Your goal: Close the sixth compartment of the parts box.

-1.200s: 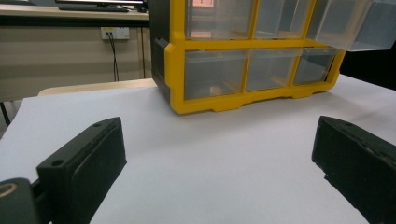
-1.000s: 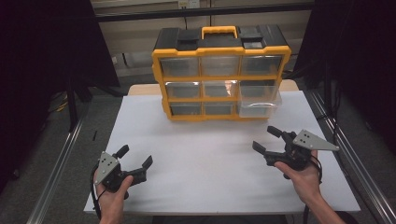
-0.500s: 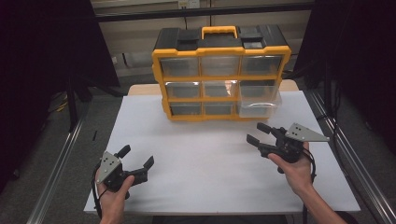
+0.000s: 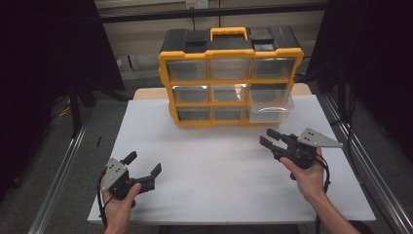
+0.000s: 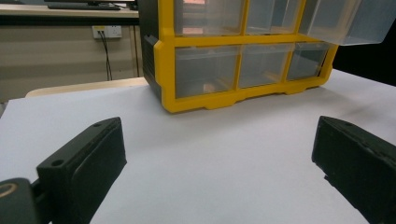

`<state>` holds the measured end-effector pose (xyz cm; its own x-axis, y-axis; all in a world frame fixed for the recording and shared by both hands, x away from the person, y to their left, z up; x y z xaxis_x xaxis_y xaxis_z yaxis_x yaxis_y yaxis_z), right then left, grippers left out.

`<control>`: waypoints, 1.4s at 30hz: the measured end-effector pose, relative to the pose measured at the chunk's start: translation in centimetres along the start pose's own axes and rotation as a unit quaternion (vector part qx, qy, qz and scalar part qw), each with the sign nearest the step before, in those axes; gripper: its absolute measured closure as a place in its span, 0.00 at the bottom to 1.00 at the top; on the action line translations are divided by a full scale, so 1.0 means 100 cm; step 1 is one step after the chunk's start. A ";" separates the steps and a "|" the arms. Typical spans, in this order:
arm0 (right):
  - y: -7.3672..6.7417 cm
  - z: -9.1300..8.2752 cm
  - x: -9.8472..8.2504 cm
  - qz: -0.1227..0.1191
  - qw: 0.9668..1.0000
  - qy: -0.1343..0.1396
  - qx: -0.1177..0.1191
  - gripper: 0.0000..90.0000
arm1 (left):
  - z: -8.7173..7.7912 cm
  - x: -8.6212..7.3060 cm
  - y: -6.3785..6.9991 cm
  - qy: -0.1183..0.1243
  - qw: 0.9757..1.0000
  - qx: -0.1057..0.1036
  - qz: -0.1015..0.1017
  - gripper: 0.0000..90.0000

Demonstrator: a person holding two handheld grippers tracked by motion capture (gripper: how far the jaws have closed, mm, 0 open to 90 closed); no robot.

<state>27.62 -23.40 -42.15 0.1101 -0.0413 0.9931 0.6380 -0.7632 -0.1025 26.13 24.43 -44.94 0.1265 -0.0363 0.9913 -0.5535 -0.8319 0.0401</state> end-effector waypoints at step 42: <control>0.015 0.015 0.012 -0.027 1.000 0.009 -0.011 1.00 | 0.002 0.000 -0.001 -0.002 1.000 0.006 -0.002 0.03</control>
Point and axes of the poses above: each handheld gripper's, and its own axes: z roughly forward along the jaws, x roughly out of its top, y roughly to its right, the point moved 1 cm from there along z, roughly forward along the jaws, and after that the axes turned 5 degrees about y, right-handed, at the moved point
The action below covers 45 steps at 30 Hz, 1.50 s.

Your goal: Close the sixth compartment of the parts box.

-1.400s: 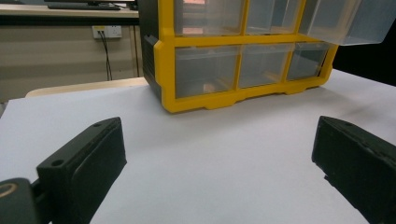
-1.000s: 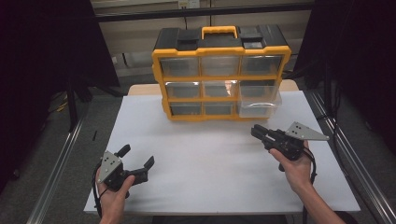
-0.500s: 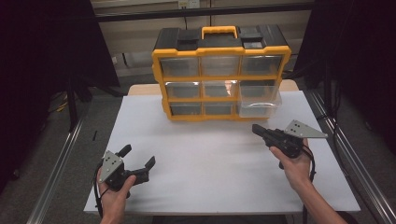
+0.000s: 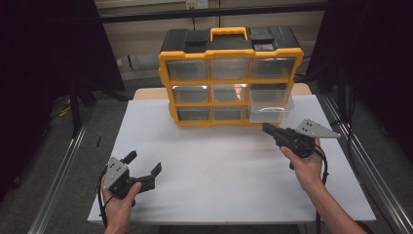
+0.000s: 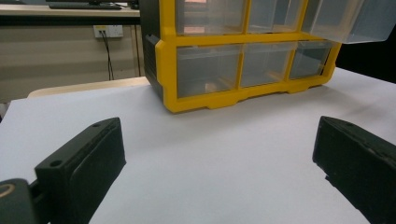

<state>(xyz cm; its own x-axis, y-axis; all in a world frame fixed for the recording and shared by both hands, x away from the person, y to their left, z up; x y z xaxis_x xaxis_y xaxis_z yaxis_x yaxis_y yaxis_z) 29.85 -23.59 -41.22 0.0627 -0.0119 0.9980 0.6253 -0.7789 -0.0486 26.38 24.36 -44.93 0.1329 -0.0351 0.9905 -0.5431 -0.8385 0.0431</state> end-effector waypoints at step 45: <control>0.026 0.025 -0.004 0.003 0.998 0.003 -0.059 1.00 | -0.002 0.002 0.001 0.009 1.000 -0.006 -0.004 0.03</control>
Point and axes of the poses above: each handheld gripper's, and its own axes: z roughly forward along the jaws, x roughly out of its top, y roughly to its right, the point moved 1 cm from there along z, roughly forward along the jaws, and after that the axes turned 5 degrees about y, right-handed, at the moved point
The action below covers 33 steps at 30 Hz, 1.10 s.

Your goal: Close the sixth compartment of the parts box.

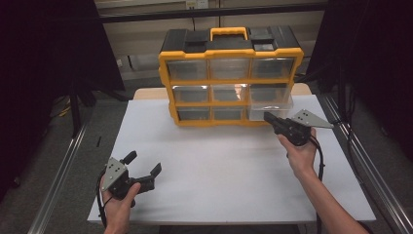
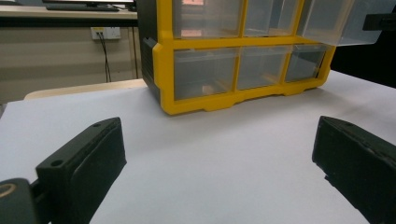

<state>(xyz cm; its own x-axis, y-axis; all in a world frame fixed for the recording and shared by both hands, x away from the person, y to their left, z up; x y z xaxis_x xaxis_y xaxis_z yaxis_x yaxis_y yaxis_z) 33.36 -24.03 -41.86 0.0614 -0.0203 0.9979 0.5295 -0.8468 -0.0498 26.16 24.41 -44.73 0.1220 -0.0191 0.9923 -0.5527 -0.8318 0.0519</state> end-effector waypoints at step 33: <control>0.002 0.017 0.011 0.009 1.000 0.012 -0.007 1.00 | 0.001 0.000 -0.001 -0.004 1.000 -0.001 -0.004 0.03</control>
Point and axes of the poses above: each handheld gripper's, and its own axes: z roughly forward along the jaws, x roughly out of its top, y roughly to its right, the point moved 1 cm from there along z, roughly forward along the jaws, and after that the axes turned 5 degrees about y, right-handed, at the moved point
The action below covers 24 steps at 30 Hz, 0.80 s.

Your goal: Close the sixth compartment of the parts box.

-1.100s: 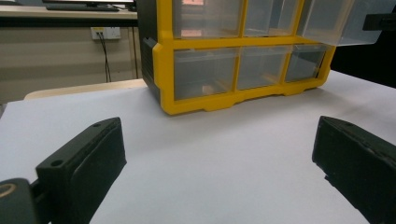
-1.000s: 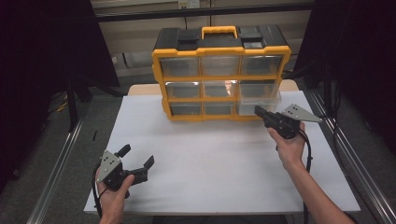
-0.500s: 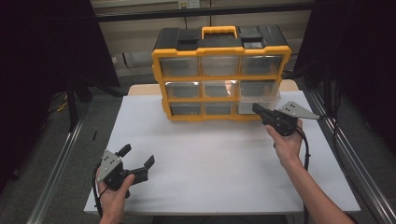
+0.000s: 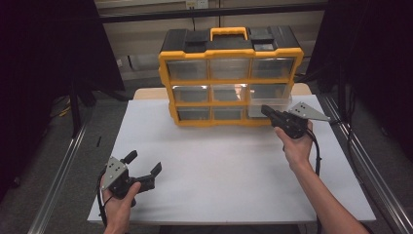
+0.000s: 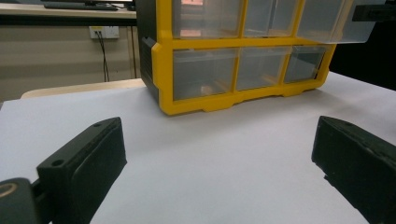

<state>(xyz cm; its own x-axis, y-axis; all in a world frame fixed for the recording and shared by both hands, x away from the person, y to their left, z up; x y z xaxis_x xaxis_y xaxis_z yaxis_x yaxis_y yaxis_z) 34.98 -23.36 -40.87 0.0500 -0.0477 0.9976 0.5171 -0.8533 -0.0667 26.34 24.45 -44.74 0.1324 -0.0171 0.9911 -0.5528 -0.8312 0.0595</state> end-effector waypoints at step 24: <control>0.005 0.012 0.004 0.008 1.000 0.003 -0.008 1.00 | 0.000 0.000 -0.002 0.009 1.000 0.003 -0.011 0.03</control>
<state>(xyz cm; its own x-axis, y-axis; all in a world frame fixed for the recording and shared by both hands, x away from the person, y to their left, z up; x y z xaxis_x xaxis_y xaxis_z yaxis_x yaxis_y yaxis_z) 36.23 -23.18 -40.51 0.0529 -0.0649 0.9965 0.5034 -0.8601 -0.0828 26.49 24.65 -44.79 0.1302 0.0118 0.9914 -0.5445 -0.8348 0.0814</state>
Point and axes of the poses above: each handheld gripper's, and its own axes: z roughly forward along the jaws, x roughly out of its top, y roughly to its right, the point moved 1 cm from there along z, roughly forward along the jaws, and after that the axes turned 5 degrees about y, right-handed, at the moved point
